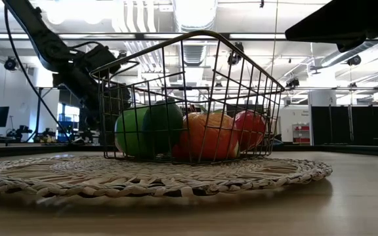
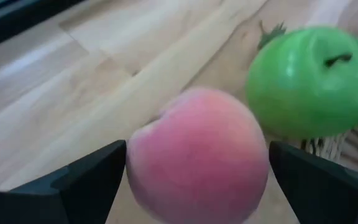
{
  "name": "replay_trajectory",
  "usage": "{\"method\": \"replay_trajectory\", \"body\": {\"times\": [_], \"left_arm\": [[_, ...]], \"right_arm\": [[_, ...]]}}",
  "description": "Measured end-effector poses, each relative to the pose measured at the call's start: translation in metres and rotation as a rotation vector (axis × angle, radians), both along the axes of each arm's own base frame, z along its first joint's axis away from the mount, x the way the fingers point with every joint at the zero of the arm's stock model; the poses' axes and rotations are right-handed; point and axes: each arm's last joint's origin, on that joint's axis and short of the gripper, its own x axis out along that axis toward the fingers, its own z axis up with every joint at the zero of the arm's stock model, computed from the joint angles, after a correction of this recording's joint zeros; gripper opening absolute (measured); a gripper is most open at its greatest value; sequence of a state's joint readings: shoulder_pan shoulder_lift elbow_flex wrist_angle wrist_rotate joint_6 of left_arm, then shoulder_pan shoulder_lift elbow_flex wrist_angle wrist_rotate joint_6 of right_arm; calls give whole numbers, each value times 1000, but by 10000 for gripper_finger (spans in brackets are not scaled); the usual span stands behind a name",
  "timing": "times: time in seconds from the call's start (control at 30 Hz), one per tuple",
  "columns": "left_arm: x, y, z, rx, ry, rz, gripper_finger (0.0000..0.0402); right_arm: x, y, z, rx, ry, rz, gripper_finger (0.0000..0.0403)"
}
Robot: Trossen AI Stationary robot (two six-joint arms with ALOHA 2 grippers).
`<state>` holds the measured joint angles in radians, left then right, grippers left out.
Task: Build produce basket
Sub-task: Put the peach into the gold wire basket
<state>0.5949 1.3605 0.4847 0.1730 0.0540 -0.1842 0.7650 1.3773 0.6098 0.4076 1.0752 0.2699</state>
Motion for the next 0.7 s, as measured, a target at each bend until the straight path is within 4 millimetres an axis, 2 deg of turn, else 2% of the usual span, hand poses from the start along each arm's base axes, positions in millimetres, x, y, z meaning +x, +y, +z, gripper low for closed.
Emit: {"method": "replay_trajectory", "body": {"times": [0.33, 0.6, 0.7], "left_arm": [[4, 3, -12, -30, 13, 6, 371], [8, 5, -8, 10, -43, 3, 307], [9, 4, -3, 26, -63, -7, 304]], "right_arm": [[0, 0, -1, 0, 2, -1, 9], [0, 0, -1, 2, 3, -1, 9], [0, 0, -1, 5, 2, -2, 9]]}}
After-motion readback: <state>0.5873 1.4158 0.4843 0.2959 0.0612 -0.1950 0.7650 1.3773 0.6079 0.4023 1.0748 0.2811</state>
